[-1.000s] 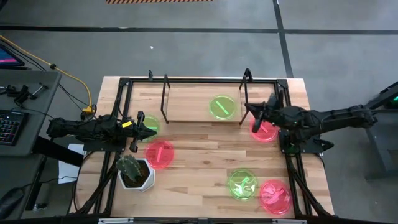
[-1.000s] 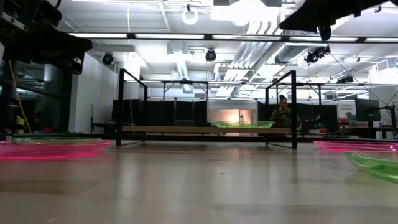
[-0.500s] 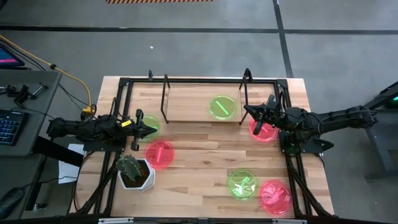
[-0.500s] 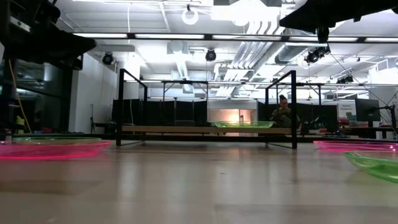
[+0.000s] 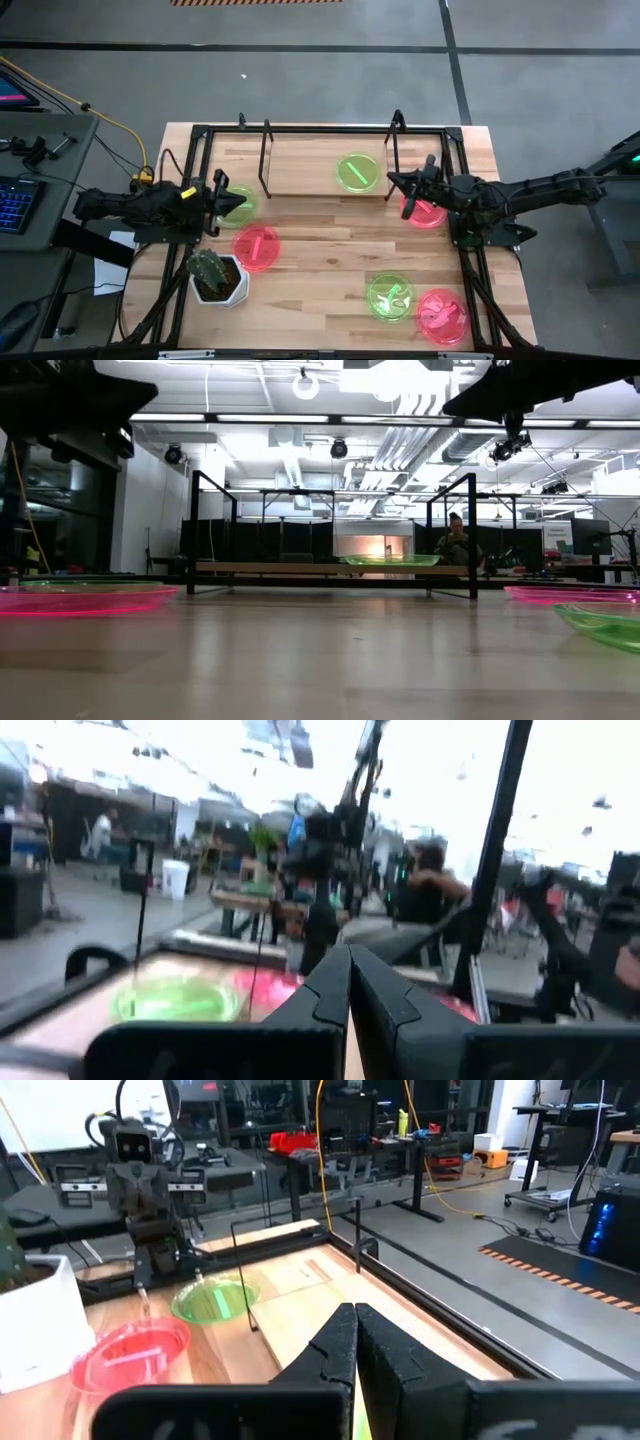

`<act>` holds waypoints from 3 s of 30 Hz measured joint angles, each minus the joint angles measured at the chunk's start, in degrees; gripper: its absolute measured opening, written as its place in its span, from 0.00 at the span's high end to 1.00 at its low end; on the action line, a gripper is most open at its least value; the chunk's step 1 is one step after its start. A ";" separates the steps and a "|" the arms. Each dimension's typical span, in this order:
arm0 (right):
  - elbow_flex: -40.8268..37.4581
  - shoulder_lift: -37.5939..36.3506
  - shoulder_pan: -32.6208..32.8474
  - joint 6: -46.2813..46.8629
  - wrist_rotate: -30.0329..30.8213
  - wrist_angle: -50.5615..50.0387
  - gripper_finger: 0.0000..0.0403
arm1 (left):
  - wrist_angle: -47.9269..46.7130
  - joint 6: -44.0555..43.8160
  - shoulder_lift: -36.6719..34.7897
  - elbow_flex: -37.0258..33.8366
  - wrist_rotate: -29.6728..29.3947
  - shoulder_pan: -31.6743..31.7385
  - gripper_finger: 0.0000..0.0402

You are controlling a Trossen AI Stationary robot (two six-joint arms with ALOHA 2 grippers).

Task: Place and stack plates onto a shelf
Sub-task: Put the middle left pink plate on the shelf

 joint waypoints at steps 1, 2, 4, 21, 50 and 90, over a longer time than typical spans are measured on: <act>0.00 0.38 -0.03 -0.30 0.01 0.13 1.00 | -0.72 -0.31 1.28 0.43 -0.02 0.00 1.00; 0.00 0.65 -0.05 -0.39 0.04 0.13 1.00 | -1.26 -0.87 2.94 0.99 -0.58 0.00 0.99; 0.00 0.96 -0.05 -0.41 0.24 1.05 1.00 | -2.53 -1.43 7.02 2.35 -2.65 0.00 0.98; 0.00 0.94 -0.05 -0.26 0.42 3.39 1.00 | -15.91 -1.13 53.62 22.53 14.45 -0.22 0.61; 0.00 0.99 -0.05 1.11 0.46 0.13 1.00 | -40.45 37.26 86.99 43.76 11.99 -1.73 0.60; 0.00 4.02 -0.05 -0.44 0.46 1.72 1.00 | -37.18 41.62 91.72 52.65 4.07 -0.73 1.00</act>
